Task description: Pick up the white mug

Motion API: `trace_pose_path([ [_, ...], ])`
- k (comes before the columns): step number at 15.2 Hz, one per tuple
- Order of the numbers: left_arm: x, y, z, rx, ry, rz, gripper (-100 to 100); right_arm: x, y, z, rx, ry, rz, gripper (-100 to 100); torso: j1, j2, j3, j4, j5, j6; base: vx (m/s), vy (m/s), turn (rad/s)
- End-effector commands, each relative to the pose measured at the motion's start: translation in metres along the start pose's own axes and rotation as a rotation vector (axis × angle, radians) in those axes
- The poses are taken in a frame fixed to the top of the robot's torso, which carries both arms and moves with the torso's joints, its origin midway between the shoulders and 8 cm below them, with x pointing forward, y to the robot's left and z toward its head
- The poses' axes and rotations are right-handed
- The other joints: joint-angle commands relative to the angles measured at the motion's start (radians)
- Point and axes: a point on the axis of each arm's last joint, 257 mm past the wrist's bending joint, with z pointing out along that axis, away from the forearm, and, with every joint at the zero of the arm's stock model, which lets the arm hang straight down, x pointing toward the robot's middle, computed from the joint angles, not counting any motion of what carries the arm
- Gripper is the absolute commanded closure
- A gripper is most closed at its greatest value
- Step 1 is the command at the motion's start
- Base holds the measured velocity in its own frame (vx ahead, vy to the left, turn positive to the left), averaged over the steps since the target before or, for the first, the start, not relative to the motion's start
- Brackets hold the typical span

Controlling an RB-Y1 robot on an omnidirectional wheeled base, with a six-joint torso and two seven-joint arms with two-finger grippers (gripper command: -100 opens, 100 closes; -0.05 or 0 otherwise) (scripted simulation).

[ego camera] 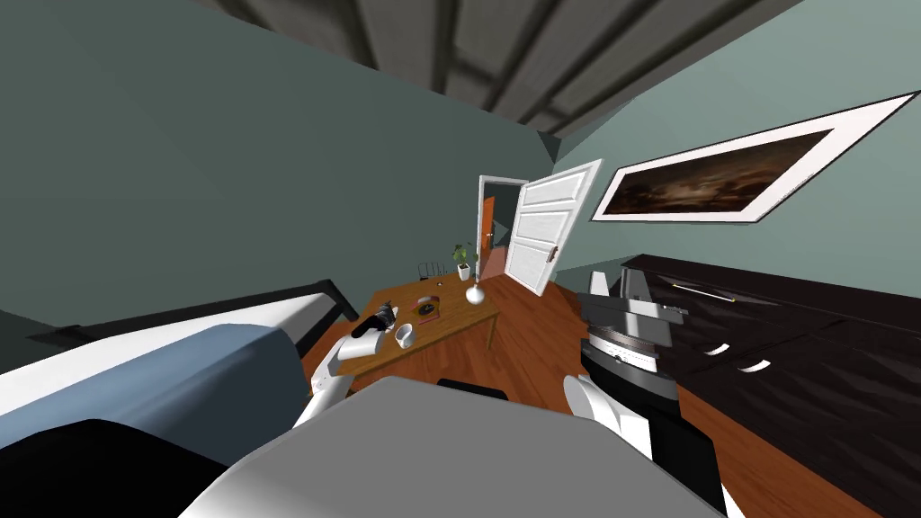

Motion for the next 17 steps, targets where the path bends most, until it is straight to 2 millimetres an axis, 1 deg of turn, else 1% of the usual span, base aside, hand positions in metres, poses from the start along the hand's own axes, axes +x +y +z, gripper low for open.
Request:
trace_pose_path([
  [1, -0.017, 0.014, 0.006, -0.056, -0.041, -0.053, -100, 0.0, 0.0, 0.0, 0.0, 0.0, 0.0, 0, 0.0, 0.0, 0.0, 0.0, 0.0, 0.0, -0.025, 0.019, -0.252],
  [2, -0.018, 0.018, 0.006, -0.074, -0.049, -0.053, -100, 0.0, 0.0, 0.0, 0.0, 0.0, 0.0, 0, 0.0, 0.0, 0.0, 0.0, 0.0, 0.001, -0.028, 0.031, -0.292],
  [3, -0.02, 0.024, 0.005, -0.094, -0.057, -0.053, -100, 0.0, 0.0, 0.0, 0.0, 0.0, 0.0, 0, 0.0, 0.0, 0.0, 0.0, 0.0, 0.001, -0.02, 0.034, -0.09],
  [4, -0.021, 0.024, 0.005, -0.096, -0.058, -0.053, -100, 0.0, 0.0, 0.0, 0.0, 0.0, 0.0, 0, 0.001, 0.0, 0.0, 0.0, 0.0, 0.0, -0.01, 0.021, 0.033],
  [5, -0.033, 0.033, 0.009, -0.134, -0.09, -0.101, -100, 0.0, 0.0, 0.0, 0.0, 0.0, 0.0, 0, 0.0, 0.0, 0.0, 0.0, 0.0, 0.0, -0.014, 0.017, -0.203],
  [7, -0.036, 0.041, 0.007, -0.165, -0.104, -0.101, -100, 0.0, 0.0, 0.0, 0.0, 0.0, 0.0, 0, 0.0, 0.0, 0.0, 0.0, 0.0, 0.001, -0.017, 0.025, -0.194],
  [8, -0.047, 0.046, 0.011, -0.191, -0.131, -0.15, -100, 0.0, 0.0, 0.0, 0.0, 0.0, 0.0, 0, 0.0, 0.0, 0.0, 0.0, 0.0, 0.0, -0.019, 0.025, -0.229],
  [9, -0.049, 0.051, 0.009, -0.208, -0.138, -0.15, -100, 0.0, 0.0, 0.0, 0.0, 0.0, 0.0, 0, 0.001, 0.0, 0.0, 0.0, 0.0, 0.001, -0.022, 0.035, -0.246],
  [11, -0.051, 0.057, 0.008, -0.233, -0.149, -0.15, -100, 0.0, 0.0, 0.0, 0.0, 0.0, 0.0, 0, 0.001, 0.0, 0.0, 0.0, 0.0, 0.0, -0.015, 0.026, -0.053],
  [12, -0.061, 0.064, 0.01, -0.262, -0.178, -0.199, -100, 0.0, 0.0, 0.0, 0.0, 0.0, 0.0, 0, 0.0, 0.0, 0.0, 0.0, 0.0, 0.0, -0.02, 0.018, -0.247],
  [14, -0.064, 0.074, 0.006, -0.299, -0.194, -0.2, -100, 0.0, 0.0, 0.0, 0.0, 0.0, 0.0, 0, 0.001, 0.0, 0.0, 0.0, 0.0, 0.001, -0.02, 0.029, -0.171],
  [15, -0.074, 0.08, 0.007, -0.326, -0.222, -0.249, -100, 0.0, 0.0, 0.0, 0.0, 0.0, 0.0, 0, 0.001, 0.0, 0.0, 0.0, 0.0, 0.0, -0.02, 0.028, -0.196],
  [17, -0.076, 0.089, 0.003, -0.364, -0.239, -0.25, -100, 0.0, 0.0, 0.0, 0.0, 0.0, 0.0, 0, 0.001, 0.0, 0.0, 0.0, 0.0, 0.001, -0.021, 0.034, -0.17],
])
